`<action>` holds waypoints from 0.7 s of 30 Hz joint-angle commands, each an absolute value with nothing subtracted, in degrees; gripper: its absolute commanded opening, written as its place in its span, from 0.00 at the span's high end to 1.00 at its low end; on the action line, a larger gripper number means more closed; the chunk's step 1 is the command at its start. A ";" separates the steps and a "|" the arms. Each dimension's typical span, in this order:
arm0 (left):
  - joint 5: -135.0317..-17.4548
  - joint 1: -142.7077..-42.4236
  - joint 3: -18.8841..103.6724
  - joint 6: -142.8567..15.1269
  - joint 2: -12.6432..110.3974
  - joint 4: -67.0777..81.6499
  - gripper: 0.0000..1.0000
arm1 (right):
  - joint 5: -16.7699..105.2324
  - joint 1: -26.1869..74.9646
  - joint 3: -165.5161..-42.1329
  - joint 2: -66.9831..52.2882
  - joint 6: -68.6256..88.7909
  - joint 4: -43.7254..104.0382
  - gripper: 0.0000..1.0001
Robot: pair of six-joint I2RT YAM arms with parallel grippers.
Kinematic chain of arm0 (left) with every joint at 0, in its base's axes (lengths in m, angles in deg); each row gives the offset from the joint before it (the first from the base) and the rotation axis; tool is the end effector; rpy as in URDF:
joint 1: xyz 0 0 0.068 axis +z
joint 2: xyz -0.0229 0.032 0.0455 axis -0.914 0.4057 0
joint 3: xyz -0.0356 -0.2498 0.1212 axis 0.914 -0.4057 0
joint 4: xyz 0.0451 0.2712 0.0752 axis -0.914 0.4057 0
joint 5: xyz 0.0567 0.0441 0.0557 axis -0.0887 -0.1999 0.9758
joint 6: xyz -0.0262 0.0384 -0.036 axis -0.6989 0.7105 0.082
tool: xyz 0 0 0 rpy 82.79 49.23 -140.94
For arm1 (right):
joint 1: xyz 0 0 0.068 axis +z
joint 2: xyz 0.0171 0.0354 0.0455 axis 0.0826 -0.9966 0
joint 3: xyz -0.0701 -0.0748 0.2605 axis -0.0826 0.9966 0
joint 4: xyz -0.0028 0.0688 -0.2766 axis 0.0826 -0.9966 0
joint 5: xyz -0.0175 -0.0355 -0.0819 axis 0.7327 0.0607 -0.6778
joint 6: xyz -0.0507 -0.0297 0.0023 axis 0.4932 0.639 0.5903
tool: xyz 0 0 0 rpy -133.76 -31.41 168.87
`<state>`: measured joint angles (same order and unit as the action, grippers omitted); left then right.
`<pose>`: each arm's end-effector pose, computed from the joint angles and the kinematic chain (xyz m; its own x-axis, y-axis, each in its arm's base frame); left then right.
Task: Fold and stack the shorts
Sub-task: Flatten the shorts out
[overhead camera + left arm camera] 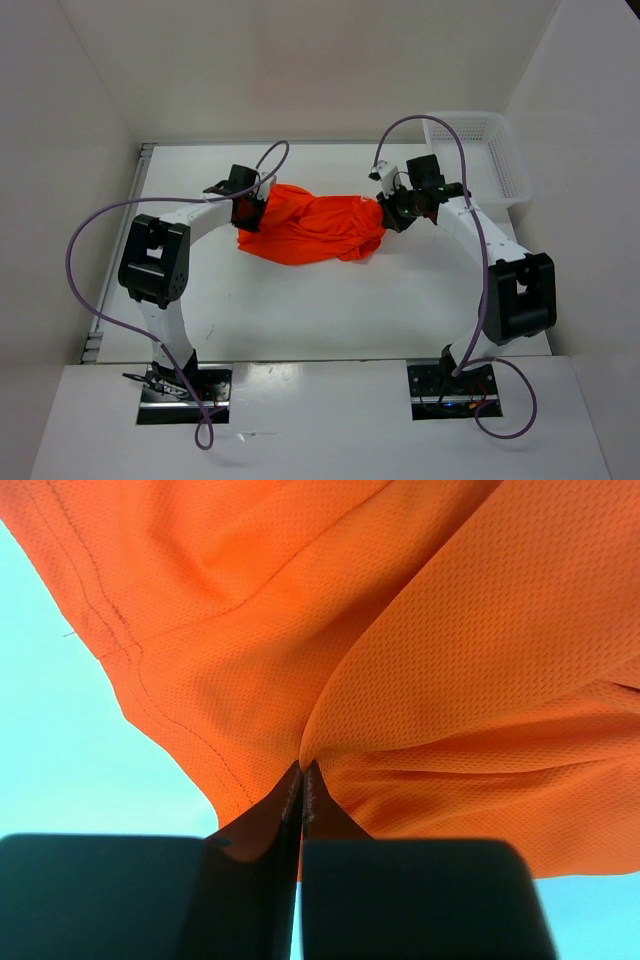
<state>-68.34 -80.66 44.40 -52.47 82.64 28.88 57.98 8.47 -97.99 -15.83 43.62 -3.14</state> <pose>0.4184 -0.1093 0.1692 -0.7886 0.2020 -0.5808 0.2529 0.9675 -0.0070 0.3466 0.0973 0.2584 -0.5101 -0.5498 -0.6615 -0.7306 0.6828 -0.0042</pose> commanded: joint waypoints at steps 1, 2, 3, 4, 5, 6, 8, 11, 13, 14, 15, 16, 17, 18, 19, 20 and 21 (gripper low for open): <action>-70.35 -80.66 45.99 -52.29 82.54 29.69 1.00 | 57.86 8.18 -97.10 -13.28 44.32 -2.73 1.00; -70.35 -80.66 45.99 -52.29 82.54 29.69 1.00 | 57.86 8.18 -97.10 -13.28 44.32 -2.73 1.00; -70.96 -80.66 46.60 -52.29 82.54 30.39 1.00 | 57.86 8.18 -97.10 -13.28 44.32 -2.73 1.00; -70.97 -80.66 46.60 -52.29 82.54 30.40 1.00 | 57.86 8.18 -97.10 -13.28 44.32 -2.73 1.00; -70.45 -80.66 47.47 -52.29 82.54 30.40 1.00 | 57.86 8.18 -97.10 -12.76 44.32 -2.73 1.00; -69.75 -80.66 48.26 -52.29 82.54 29.70 1.00 | 57.34 8.18 -97.10 -12.75 44.84 -2.73 1.00; -66.50 -80.05 53.24 -52.29 84.12 28.91 1.00 | 57.33 8.18 -97.10 -12.75 44.85 -2.73 1.00; -62.89 -78.55 65.26 -52.29 87.63 27.41 1.00 | 57.33 8.18 -96.57 -12.75 44.85 -2.73 1.00; -61.05 -78.55 71.01 -52.29 90.36 26.44 0.99 | 57.33 8.18 -96.57 -12.75 44.85 -2.73 1.00; -61.04 -78.55 73.56 -52.29 91.24 26.44 0.91 | 57.33 8.18 -96.57 -12.23 44.85 -2.73 1.00; -61.04 -78.55 77.59 -52.29 92.81 26.44 0.74 | 57.33 8.18 -96.57 -12.22 45.37 -2.73 1.00; -61.56 -78.55 78.85 -52.29 93.35 27.14 0.48 | 57.33 8.18 -96.57 -12.22 45.37 -2.73 1.00; -61.57 -78.55 79.47 -52.29 93.35 27.84 0.30 | 57.33 8.18 -96.05 -12.22 45.37 -2.73 1.00; -62.26 -79.07 79.47 -52.29 93.35 27.85 0.24 | 57.33 8.18 -96.04 -11.70 45.37 -2.73 1.00; -62.27 -79.07 77.30 -52.29 92.83 28.46 0.19 | 57.33 8.18 -95.43 -11.70 45.37 -2.73 1.00; -63.05 -79.07 75.88 -52.29 91.52 29.07 0.14 | 57.33 8.18 -95.43 -11.17 45.37 -2.73 1.00; -63.06 -79.07 74.30 -52.29 90.64 29.08 0.14 | 57.33 8.18 -94.90 -11.17 45.37 -2.73 1.00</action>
